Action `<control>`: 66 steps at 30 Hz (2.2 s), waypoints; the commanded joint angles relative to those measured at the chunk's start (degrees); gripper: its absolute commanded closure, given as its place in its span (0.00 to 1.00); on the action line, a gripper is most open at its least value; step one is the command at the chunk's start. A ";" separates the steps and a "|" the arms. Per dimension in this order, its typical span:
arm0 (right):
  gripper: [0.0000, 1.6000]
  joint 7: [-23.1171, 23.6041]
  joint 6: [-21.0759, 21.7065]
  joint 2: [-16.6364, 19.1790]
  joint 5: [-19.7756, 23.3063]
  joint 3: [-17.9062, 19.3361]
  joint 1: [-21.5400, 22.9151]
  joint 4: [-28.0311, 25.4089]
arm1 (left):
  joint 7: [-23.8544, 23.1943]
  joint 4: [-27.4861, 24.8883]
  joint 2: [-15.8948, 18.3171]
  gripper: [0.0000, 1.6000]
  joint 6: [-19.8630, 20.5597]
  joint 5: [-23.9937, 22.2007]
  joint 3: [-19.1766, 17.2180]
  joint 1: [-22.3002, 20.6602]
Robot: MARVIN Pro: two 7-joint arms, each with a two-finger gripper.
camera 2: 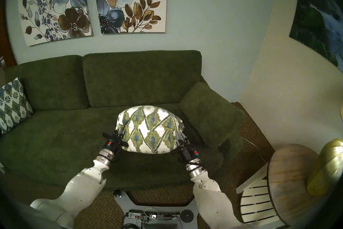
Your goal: Fluff a cushion
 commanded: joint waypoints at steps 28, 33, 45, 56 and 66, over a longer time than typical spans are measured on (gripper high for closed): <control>1.00 -1.75 -2.89 -3.93 -1.46 1.14 8.64 -4.22 | 5.26 -4.79 -0.67 1.00 -4.57 -1.88 -3.76 -8.44; 1.00 -1.88 -2.89 -4.00 -0.89 2.24 10.20 -7.20 | 5.96 -8.51 0.40 1.00 -6.17 -2.03 -5.21 -9.91; 1.00 -1.73 -2.89 -4.44 -0.45 3.39 17.26 -16.42 | 6.30 -17.88 2.44 1.00 -6.17 -1.83 -7.71 -16.04; 1.00 -1.06 -2.89 -5.42 -0.64 3.23 21.74 -22.71 | 5.94 -24.89 2.65 1.00 -6.17 -1.35 -8.16 -19.73; 1.00 0.24 -2.89 -2.86 -4.09 6.31 19.93 -23.63 | 7.09 -22.61 2.25 1.00 -6.17 -0.52 -8.74 -14.30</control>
